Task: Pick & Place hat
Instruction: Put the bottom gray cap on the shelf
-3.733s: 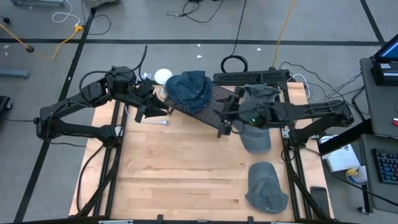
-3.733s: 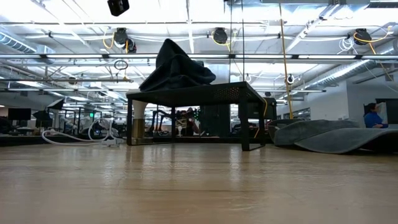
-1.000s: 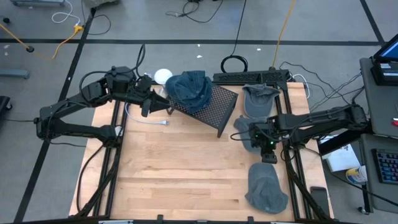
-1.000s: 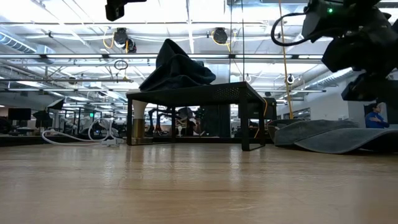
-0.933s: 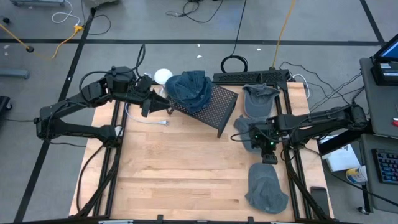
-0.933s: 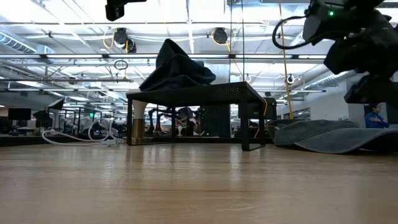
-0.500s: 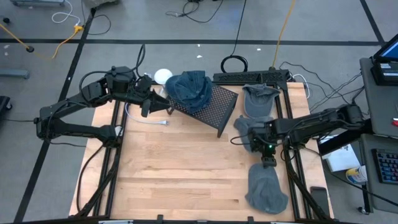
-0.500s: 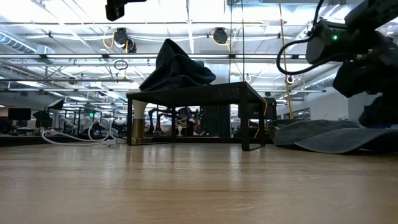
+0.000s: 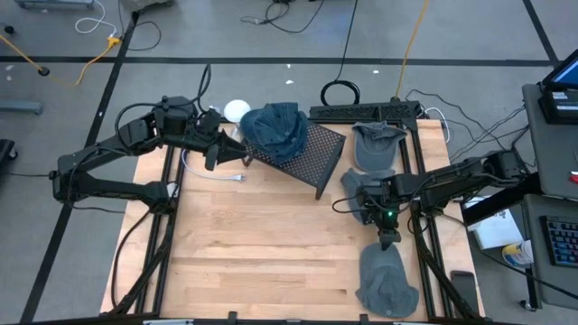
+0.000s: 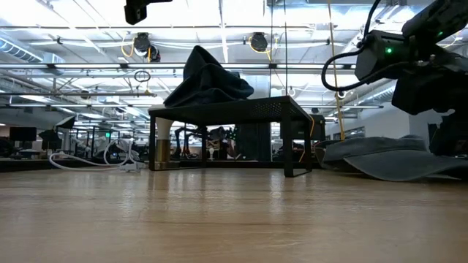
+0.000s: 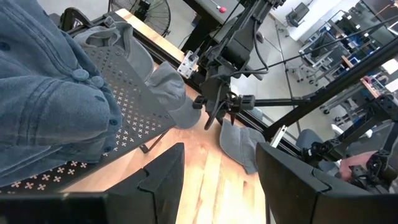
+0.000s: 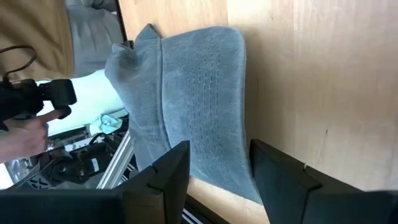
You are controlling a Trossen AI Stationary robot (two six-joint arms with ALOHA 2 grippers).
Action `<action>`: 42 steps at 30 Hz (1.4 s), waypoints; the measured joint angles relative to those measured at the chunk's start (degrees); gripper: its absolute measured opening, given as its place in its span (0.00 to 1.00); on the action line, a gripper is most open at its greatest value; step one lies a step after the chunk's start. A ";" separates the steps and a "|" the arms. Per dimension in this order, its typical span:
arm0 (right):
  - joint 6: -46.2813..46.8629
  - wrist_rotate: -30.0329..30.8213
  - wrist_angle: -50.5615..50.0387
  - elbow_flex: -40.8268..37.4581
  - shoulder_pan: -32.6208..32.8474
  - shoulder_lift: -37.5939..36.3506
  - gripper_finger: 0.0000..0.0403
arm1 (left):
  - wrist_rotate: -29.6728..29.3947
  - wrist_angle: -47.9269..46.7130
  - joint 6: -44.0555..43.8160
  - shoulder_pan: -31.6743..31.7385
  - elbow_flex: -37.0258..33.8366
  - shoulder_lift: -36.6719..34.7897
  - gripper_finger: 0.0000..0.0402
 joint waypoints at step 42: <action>41.25 -1.81 3.57 4.72 0.13 -36.79 0.00 | -0.27 0.07 -0.04 -0.02 0.00 0.00 0.50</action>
